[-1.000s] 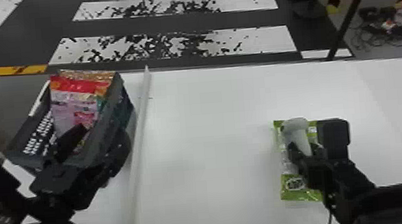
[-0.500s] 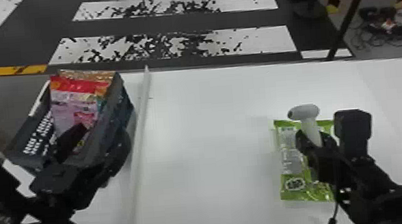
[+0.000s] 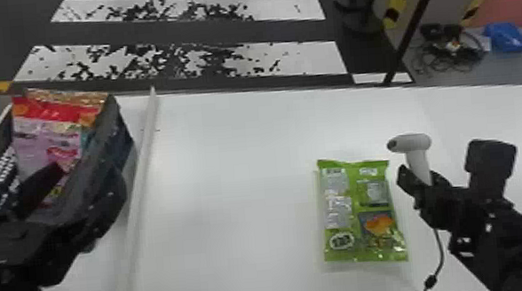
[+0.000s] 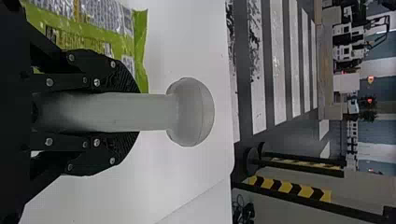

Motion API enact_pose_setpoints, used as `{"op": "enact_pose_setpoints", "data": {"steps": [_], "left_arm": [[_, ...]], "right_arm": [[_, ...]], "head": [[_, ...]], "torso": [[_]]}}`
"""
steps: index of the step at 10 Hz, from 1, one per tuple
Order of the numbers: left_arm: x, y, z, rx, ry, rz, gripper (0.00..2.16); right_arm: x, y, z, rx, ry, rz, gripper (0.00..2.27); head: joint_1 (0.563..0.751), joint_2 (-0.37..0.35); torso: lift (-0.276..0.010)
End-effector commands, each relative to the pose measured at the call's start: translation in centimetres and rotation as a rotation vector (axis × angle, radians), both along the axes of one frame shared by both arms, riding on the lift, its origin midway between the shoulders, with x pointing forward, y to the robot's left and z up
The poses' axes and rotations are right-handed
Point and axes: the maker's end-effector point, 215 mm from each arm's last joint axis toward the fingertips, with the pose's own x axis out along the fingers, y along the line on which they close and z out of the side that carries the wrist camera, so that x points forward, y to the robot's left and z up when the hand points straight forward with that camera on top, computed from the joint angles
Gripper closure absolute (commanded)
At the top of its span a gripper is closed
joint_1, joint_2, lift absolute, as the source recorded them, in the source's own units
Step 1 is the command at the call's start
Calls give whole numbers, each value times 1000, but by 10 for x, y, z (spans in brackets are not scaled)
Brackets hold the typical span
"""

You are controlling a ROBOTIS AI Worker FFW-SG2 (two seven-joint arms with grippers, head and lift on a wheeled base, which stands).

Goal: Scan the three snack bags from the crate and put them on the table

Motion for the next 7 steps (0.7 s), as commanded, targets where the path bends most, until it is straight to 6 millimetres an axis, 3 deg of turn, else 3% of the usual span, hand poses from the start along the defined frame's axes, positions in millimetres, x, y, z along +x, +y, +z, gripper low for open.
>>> {"op": "enact_pose_setpoints", "data": {"steps": [1, 3, 5, 7], "left_arm": [[-1, 0, 1, 2, 0, 1, 33], [0, -2, 1, 3, 0, -4, 33], [1, -4, -1, 4, 2, -5, 33], [2, -4, -2, 5, 5, -7, 33]], "right_arm": [[-5, -52, -12, 5, 15, -55, 2246], [-12, -91, -34, 37, 38, -79, 2246], [-15, -97, -61, 74, 72, -54, 2246], [-10, -97, -82, 105, 99, -36, 2243]], "head": [[695, -146], [695, -235], [695, -290], [695, -301]], "torso": [[-94], [-94], [-94], [-94]]}}
